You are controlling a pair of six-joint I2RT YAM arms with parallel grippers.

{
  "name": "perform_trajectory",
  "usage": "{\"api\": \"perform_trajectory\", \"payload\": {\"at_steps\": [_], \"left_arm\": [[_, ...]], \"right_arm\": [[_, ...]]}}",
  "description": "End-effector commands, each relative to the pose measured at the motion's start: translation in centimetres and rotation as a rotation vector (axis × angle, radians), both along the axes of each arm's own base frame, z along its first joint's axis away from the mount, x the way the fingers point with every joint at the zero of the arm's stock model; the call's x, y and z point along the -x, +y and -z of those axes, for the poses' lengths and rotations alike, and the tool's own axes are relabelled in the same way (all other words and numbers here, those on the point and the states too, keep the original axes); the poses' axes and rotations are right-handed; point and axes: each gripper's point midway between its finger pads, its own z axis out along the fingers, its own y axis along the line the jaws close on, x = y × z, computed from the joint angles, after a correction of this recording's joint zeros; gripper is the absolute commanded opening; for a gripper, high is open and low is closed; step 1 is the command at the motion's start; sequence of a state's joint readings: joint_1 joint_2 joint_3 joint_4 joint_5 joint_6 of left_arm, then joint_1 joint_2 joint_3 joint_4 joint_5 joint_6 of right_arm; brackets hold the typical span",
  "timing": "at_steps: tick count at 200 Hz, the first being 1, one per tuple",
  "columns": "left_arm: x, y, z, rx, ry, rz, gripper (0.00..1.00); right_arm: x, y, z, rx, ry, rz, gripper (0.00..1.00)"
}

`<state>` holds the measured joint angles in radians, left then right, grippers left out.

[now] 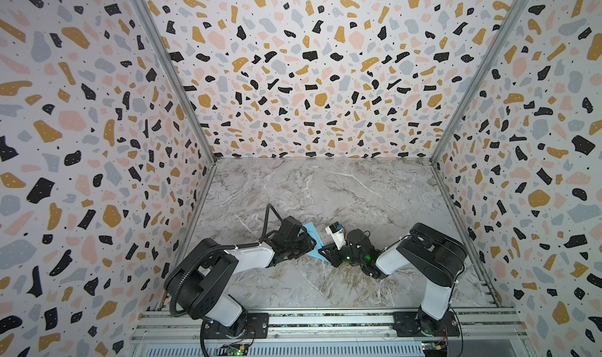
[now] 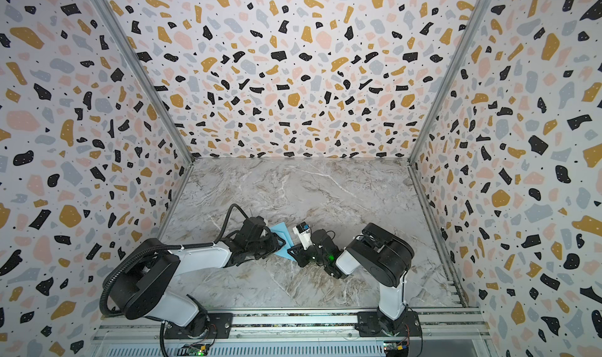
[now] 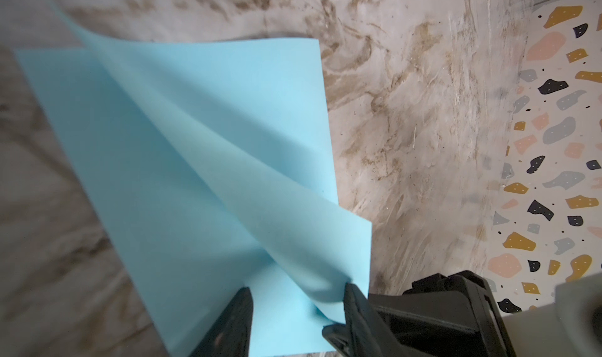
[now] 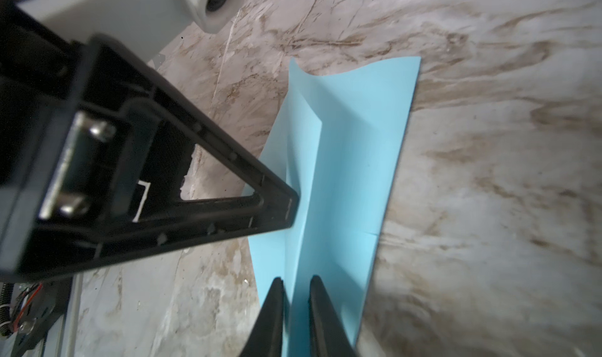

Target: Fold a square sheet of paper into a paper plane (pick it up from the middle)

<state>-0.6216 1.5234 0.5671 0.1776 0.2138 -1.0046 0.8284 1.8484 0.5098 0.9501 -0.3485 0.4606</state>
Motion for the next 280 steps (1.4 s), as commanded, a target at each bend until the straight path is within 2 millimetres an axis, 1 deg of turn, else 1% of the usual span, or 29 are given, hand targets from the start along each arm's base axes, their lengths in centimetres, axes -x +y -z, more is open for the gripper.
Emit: {"api": "perform_trajectory", "payload": {"at_steps": [1, 32, 47, 72, 99, 116, 140, 155, 176, 196, 226, 280], "left_arm": [[3.7, 4.0, 5.4, -0.215, 0.180, -0.016, 0.49], [3.9, 4.1, 5.7, -0.226, 0.191, -0.013, 0.49], [3.7, 4.0, 5.6, -0.224, 0.189, -0.013, 0.49], [3.4, 3.6, 5.1, -0.213, 0.177, -0.006, 0.49], [2.6, 2.9, 4.1, -0.192, 0.148, 0.010, 0.49], [1.7, 1.9, 2.7, -0.155, 0.105, 0.028, 0.50], [0.1, 0.3, -0.2, -0.085, 0.017, 0.057, 0.50], [-0.5, -0.5, -1.8, -0.049, -0.028, 0.073, 0.50], [-0.9, -1.2, -3.1, -0.013, -0.064, 0.088, 0.50], [-0.8, -1.8, -3.4, 0.020, -0.072, 0.108, 0.49], [-0.7, -2.4, -3.1, 0.016, -0.065, 0.129, 0.47], [-0.1, -1.7, -0.2, -0.078, 0.015, 0.125, 0.48]], "right_arm": [[0.0, 0.0, -0.6, -0.004, -0.005, -0.012, 0.18], [0.1, -0.6, -0.2, 0.011, 0.007, -0.001, 0.19], [0.0, -1.0, 0.1, 0.011, 0.021, 0.010, 0.16], [0.0, -1.2, 0.5, 0.001, 0.055, 0.011, 0.10], [0.3, -1.0, 0.7, -0.005, 0.078, 0.003, 0.06], [0.3, -1.0, 0.8, -0.011, 0.097, -0.001, 0.05], [0.3, -1.1, 0.9, -0.018, 0.130, 0.000, 0.04], [0.2, -1.1, 1.0, -0.021, 0.148, 0.002, 0.04], [0.2, -1.1, 1.4, -0.022, 0.179, 0.007, 0.04], [0.1, -1.3, 1.7, -0.023, 0.200, 0.015, 0.04], [0.0, -1.4, 1.9, -0.021, 0.220, 0.022, 0.04], [-0.1, -1.6, 2.2, -0.024, 0.241, 0.031, 0.05]]}}
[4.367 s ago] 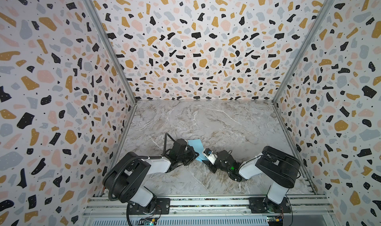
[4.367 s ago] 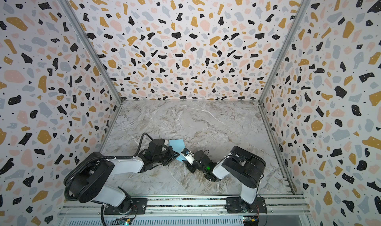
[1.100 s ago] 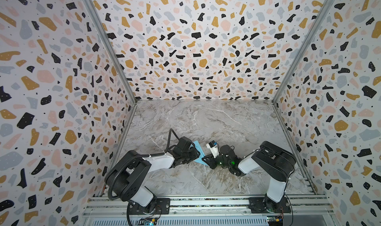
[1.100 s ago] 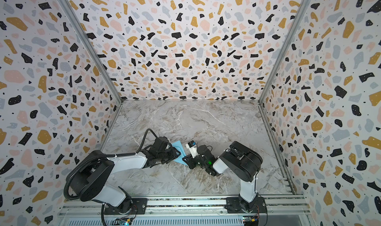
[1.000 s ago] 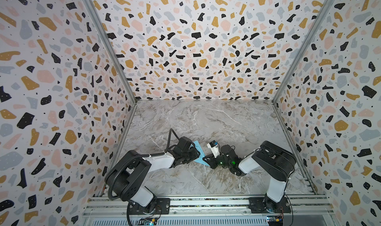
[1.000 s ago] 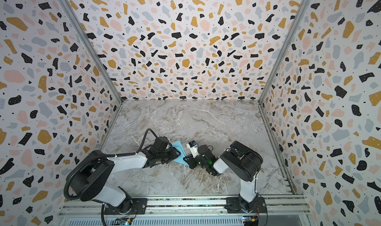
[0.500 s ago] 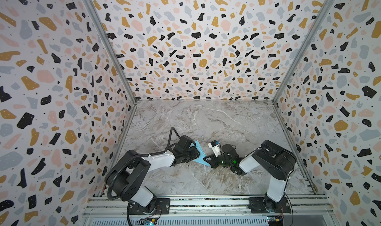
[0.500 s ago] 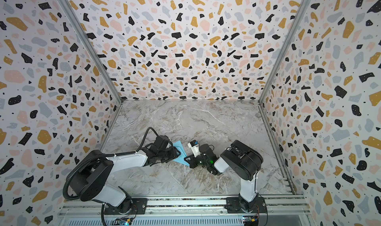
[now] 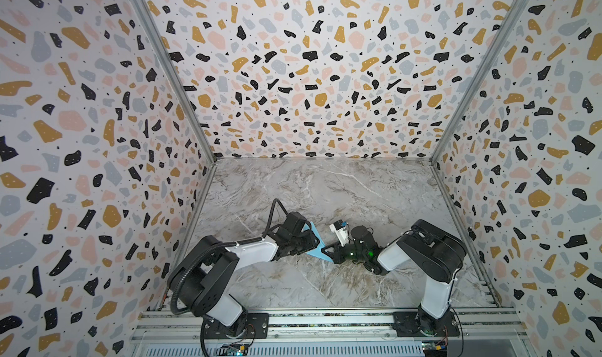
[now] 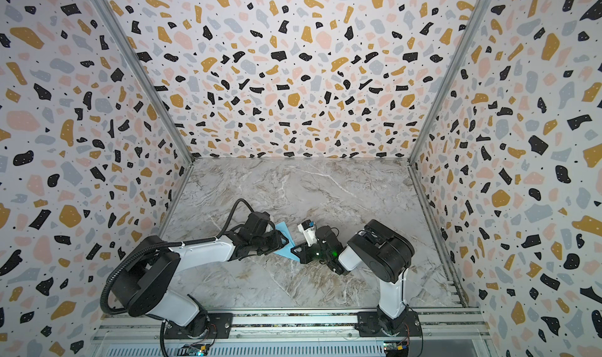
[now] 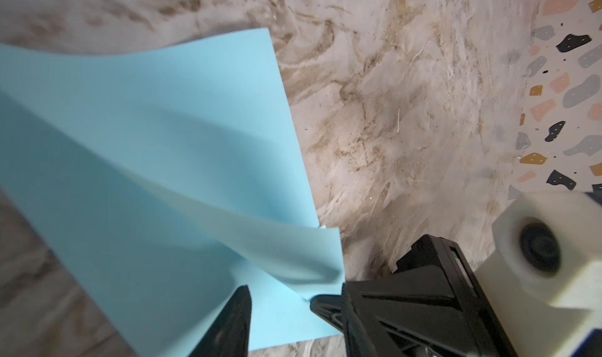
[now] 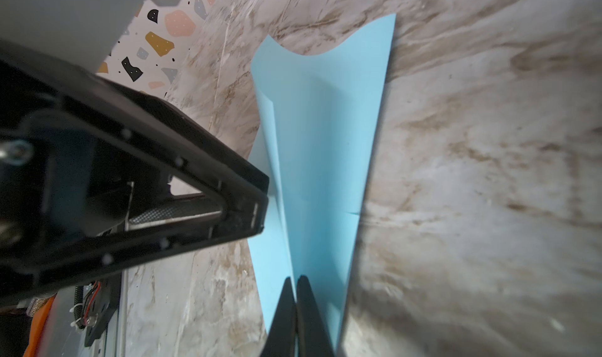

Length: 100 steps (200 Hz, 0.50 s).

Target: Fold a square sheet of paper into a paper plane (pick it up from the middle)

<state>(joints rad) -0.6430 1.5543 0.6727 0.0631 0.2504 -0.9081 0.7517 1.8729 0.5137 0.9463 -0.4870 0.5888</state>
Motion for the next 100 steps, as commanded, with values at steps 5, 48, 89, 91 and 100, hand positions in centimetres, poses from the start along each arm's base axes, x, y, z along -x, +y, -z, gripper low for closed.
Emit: {"api": "perform_trajectory", "payload": {"at_steps": [5, 48, 89, 91, 100], "left_arm": [[-0.1, 0.1, 0.9, -0.051, 0.019, 0.006, 0.48], [0.3, 1.5, 2.4, -0.131, 0.046, -0.024, 0.48], [1.6, 3.4, 4.8, -0.250, 0.121, -0.040, 0.46], [1.6, 3.5, 4.9, -0.256, 0.124, -0.041, 0.46], [2.0, 4.0, 5.5, -0.279, 0.138, -0.043, 0.45]], "right_arm": [[0.4, -0.6, 1.8, 0.044, 0.068, 0.012, 0.05], [0.4, -0.5, 1.6, 0.034, 0.072, 0.011, 0.07], [0.3, -0.6, 1.2, 0.020, 0.093, 0.015, 0.12], [0.2, -0.7, 1.1, 0.017, 0.096, 0.015, 0.13], [0.2, -0.7, 0.7, 0.004, 0.109, 0.014, 0.15]]}}
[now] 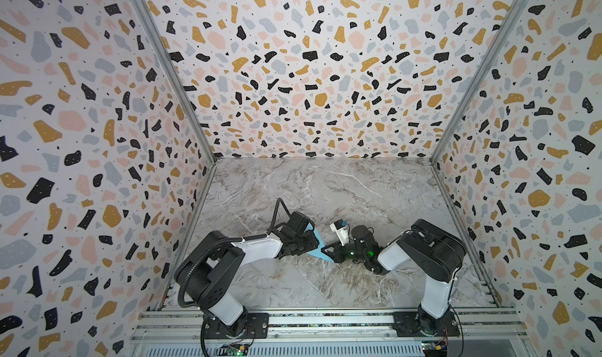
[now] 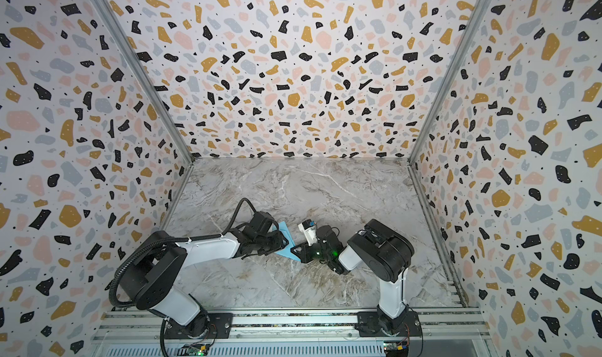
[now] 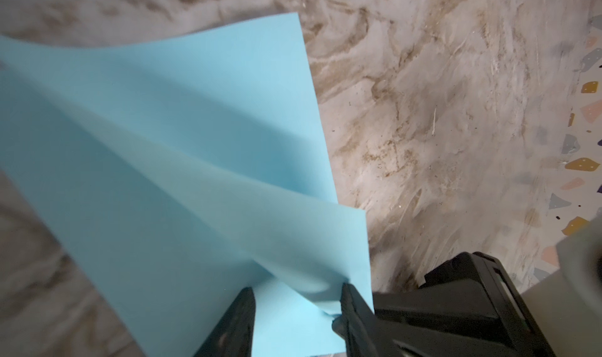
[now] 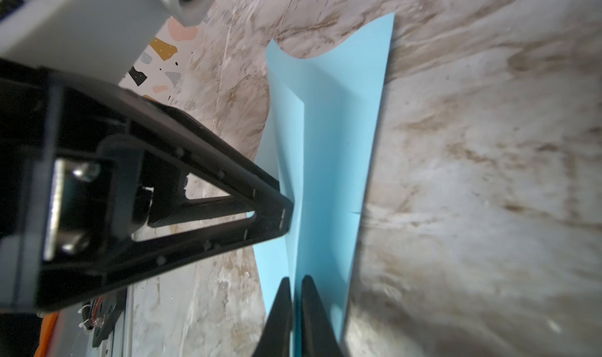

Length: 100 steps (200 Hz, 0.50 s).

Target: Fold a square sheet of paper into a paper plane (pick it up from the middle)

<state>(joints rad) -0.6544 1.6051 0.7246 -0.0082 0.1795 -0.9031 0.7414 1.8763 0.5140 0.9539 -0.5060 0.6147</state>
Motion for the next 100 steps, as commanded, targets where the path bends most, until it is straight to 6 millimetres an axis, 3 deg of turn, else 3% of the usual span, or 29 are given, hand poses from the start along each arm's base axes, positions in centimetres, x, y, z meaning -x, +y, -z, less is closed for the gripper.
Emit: {"api": "perform_trajectory", "payload": {"at_steps": [1, 58, 100], "left_arm": [[2.6, 3.4, 4.3, -0.189, 0.121, -0.021, 0.45], [5.0, 6.1, 7.1, -0.292, 0.188, -0.038, 0.45], [5.6, 7.6, 7.8, -0.382, 0.216, -0.052, 0.46]], "right_arm": [[0.2, -0.7, 0.8, 0.019, 0.085, 0.009, 0.16], [0.6, -0.9, -2.9, -0.044, 0.147, -0.041, 0.32], [0.8, -1.5, -4.0, -0.048, 0.146, -0.045, 0.28]]}}
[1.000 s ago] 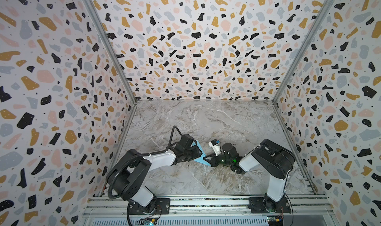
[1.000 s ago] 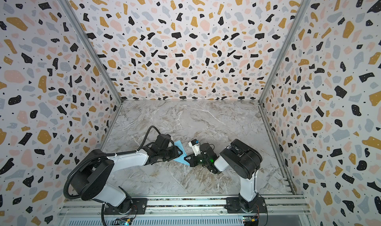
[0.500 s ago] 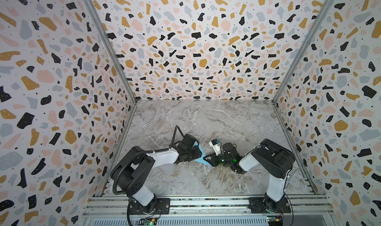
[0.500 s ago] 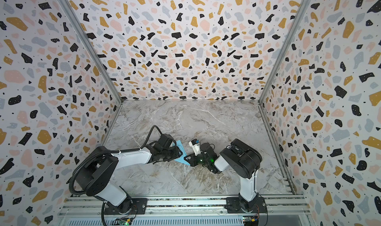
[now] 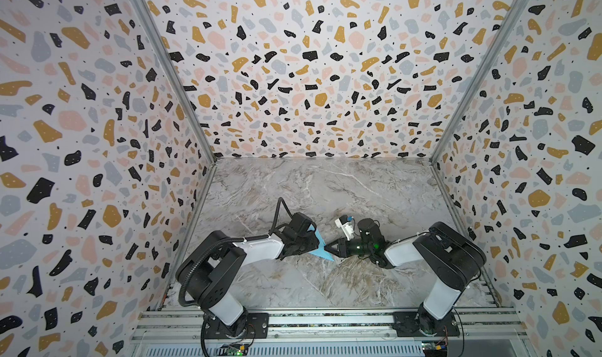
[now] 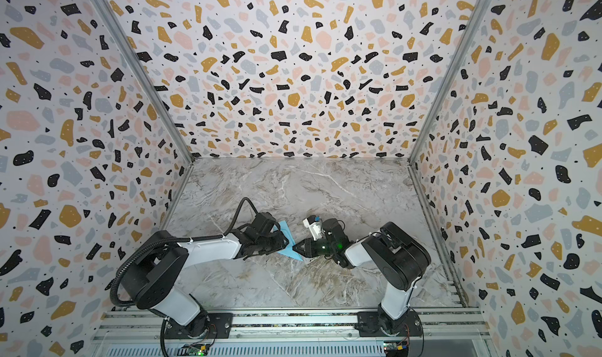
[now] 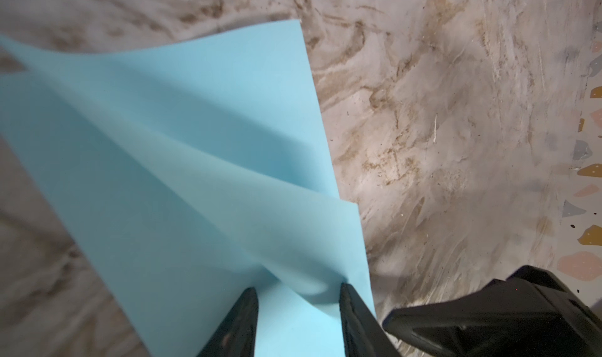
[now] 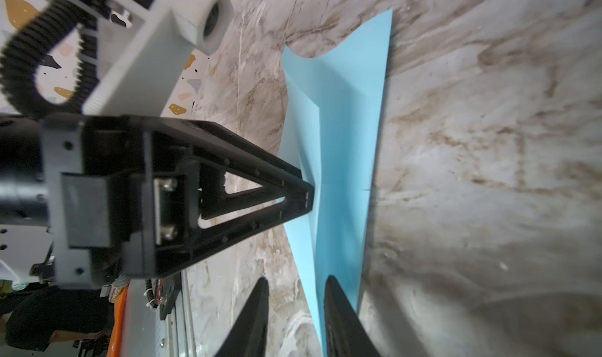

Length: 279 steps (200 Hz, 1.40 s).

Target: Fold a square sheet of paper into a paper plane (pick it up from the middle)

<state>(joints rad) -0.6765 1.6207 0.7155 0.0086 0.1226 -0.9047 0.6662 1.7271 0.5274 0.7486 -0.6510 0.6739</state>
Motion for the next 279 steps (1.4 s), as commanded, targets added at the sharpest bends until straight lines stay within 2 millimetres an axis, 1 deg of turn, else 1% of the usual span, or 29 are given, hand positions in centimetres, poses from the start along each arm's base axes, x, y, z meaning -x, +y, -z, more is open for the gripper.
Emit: {"api": "perform_trajectory", "payload": {"at_steps": [1, 34, 43, 60, 102, 145, 186, 243, 279], "left_arm": [[5.7, 7.5, 7.1, -0.341, 0.239, -0.050, 0.46], [6.0, 7.9, 7.3, -0.366, 0.264, -0.063, 0.48], [6.1, 8.0, 7.4, -0.379, 0.274, -0.061, 0.48], [6.2, 8.2, 7.5, -0.399, 0.287, -0.060, 0.47], [6.5, 8.4, 7.7, -0.432, 0.312, -0.055, 0.48], [6.5, 8.1, 7.7, -0.430, 0.320, -0.053, 0.46], [6.6, 8.0, 7.8, -0.440, 0.324, -0.043, 0.46], [6.6, 7.9, 7.8, -0.437, 0.323, -0.039, 0.46], [6.5, 7.8, 7.7, -0.431, 0.320, -0.039, 0.41]], "right_arm": [[0.4, -0.1, -1.2, -0.010, 0.012, -0.021, 0.27], [0.4, 0.8, -2.0, -0.034, -0.008, -0.075, 0.18], [0.6, 1.2, -1.9, -0.041, 0.003, -0.101, 0.15], [0.3, 1.6, -1.7, -0.043, 0.009, -0.112, 0.12], [-0.4, 2.0, -0.3, -0.022, 0.039, -0.118, 0.10], [-1.1, 1.2, 1.0, -0.008, 0.070, -0.098, 0.10], [-1.0, 1.0, 2.4, 0.012, 0.112, -0.085, 0.10], [-1.2, 0.9, 2.8, 0.023, 0.124, -0.082, 0.10], [-0.8, 1.0, 3.3, 0.021, 0.149, -0.107, 0.11]]}}
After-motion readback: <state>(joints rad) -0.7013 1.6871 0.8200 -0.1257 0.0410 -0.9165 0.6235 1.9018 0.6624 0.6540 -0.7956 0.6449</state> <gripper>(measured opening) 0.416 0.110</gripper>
